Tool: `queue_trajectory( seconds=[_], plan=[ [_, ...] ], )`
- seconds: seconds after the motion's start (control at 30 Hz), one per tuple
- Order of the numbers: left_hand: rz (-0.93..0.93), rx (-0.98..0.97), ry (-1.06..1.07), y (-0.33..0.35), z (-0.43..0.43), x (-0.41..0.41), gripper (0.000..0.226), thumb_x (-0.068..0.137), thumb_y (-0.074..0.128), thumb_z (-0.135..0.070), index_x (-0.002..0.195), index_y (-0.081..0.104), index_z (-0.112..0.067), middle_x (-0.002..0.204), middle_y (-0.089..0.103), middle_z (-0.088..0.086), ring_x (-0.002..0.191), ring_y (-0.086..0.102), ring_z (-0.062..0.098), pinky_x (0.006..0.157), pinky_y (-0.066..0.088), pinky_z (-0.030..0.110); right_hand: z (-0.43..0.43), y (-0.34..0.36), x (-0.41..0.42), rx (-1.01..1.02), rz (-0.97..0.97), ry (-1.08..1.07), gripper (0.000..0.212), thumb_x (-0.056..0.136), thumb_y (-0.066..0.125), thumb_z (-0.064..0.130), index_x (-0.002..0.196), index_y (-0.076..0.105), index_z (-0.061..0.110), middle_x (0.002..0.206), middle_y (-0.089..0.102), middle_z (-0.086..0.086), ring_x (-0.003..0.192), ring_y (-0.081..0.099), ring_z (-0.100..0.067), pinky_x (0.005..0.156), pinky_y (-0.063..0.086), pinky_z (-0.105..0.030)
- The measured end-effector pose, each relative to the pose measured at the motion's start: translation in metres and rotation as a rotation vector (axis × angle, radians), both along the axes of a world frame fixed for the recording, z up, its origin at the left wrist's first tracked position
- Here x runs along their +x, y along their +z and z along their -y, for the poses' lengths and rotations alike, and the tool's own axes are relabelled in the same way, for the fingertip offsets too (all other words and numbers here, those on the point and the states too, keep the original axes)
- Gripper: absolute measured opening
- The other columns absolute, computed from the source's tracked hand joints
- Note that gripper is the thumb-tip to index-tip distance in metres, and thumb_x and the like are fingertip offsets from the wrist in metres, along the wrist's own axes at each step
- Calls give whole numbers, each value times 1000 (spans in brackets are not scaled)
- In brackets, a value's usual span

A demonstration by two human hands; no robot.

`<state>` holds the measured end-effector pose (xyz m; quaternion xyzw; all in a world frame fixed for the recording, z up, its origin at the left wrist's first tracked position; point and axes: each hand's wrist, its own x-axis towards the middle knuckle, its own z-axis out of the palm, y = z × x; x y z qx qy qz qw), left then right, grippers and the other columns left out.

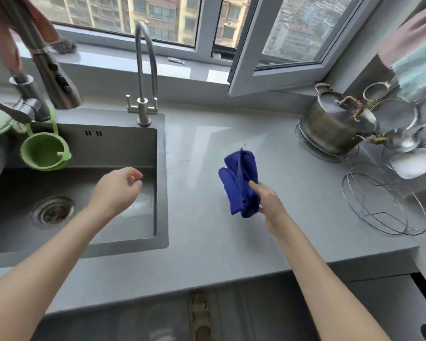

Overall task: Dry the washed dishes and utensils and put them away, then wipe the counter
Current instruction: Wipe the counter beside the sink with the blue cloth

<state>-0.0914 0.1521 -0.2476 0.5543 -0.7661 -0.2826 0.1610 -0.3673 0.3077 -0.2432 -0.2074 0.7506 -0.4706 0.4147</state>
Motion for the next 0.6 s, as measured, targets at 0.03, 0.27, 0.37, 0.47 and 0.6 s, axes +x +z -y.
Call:
queue_trajectory(
  seconds=[0.03, 0.27, 0.37, 0.47, 0.6],
  plan=[
    [-5, 3, 1, 0, 3, -14, 25, 89, 52, -18, 111, 65, -16, 110, 66, 7, 104, 59, 26, 87, 45, 34, -10, -9, -20, 153, -327, -7, 63, 81, 51, 51, 135, 50, 19, 133, 53, -5, 120, 50, -24, 95, 41, -38],
    [-23, 9, -27, -14, 25, -109, 26, 89, 52, -16, 112, 64, -14, 111, 65, 8, 103, 58, 27, 87, 42, 33, 18, -86, -30, 535, -1138, 562, 79, 73, 19, 76, 145, 26, 45, 160, 11, -9, 144, 11, -43, 110, 6, -66],
    [-44, -1, -24, -18, 38, -137, 25, 88, 53, -15, 110, 64, -15, 109, 65, 7, 102, 59, 26, 87, 43, 34, 0, -93, -90, 497, -1190, 369, 55, 87, 31, 55, 137, 46, 40, 150, 40, -7, 138, 35, -34, 100, 31, -66],
    [-58, -19, -18, -23, 52, -156, 23, 88, 53, -15, 107, 65, -17, 109, 66, 6, 101, 60, 24, 87, 43, 34, -2, -93, -172, 693, -1098, 158, 52, 96, 28, 54, 147, 25, 43, 159, 19, -6, 146, 11, -30, 110, 20, -58],
    [-99, -17, 41, -28, 69, -170, 24, 88, 52, -12, 107, 65, -16, 110, 66, 5, 102, 60, 22, 88, 42, 31, 80, -93, -229, 768, -1083, 88, 55, 97, 28, 52, 150, 20, 37, 159, 12, -11, 144, 7, -37, 111, 17, -58]
  ],
)
